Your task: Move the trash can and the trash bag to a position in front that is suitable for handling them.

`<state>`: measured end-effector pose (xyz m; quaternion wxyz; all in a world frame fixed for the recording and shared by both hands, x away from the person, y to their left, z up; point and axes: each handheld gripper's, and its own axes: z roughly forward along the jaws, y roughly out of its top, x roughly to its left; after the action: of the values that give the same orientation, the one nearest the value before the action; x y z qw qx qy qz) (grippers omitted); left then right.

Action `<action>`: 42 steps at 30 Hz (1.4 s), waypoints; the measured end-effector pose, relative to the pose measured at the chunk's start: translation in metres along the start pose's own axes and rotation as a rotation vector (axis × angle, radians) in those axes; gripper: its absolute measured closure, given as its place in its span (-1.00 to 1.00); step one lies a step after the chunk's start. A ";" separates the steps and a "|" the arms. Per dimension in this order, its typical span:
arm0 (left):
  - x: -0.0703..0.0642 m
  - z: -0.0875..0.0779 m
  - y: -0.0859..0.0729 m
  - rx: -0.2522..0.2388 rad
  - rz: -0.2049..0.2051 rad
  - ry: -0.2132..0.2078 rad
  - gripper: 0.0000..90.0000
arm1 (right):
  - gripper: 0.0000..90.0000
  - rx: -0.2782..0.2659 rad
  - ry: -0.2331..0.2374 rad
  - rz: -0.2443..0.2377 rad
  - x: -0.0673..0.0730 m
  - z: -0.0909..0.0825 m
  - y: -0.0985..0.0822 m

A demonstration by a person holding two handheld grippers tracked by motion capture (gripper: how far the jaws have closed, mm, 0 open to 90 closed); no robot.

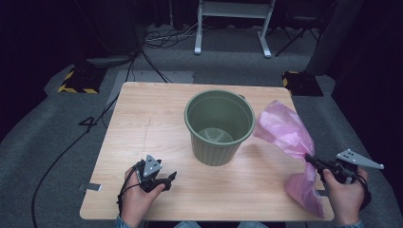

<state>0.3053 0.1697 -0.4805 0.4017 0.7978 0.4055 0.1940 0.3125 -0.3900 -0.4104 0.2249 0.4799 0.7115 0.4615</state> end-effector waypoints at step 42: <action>0.042 0.072 0.080 -0.114 -0.027 -0.004 -0.40 | -0.09 0.028 0.192 -0.198 0.075 0.157 0.048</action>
<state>0.4147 0.1407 -0.4608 0.4496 0.7686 0.4037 0.2100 0.4222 -0.2486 -0.4338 0.1935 0.3642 0.7799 0.4708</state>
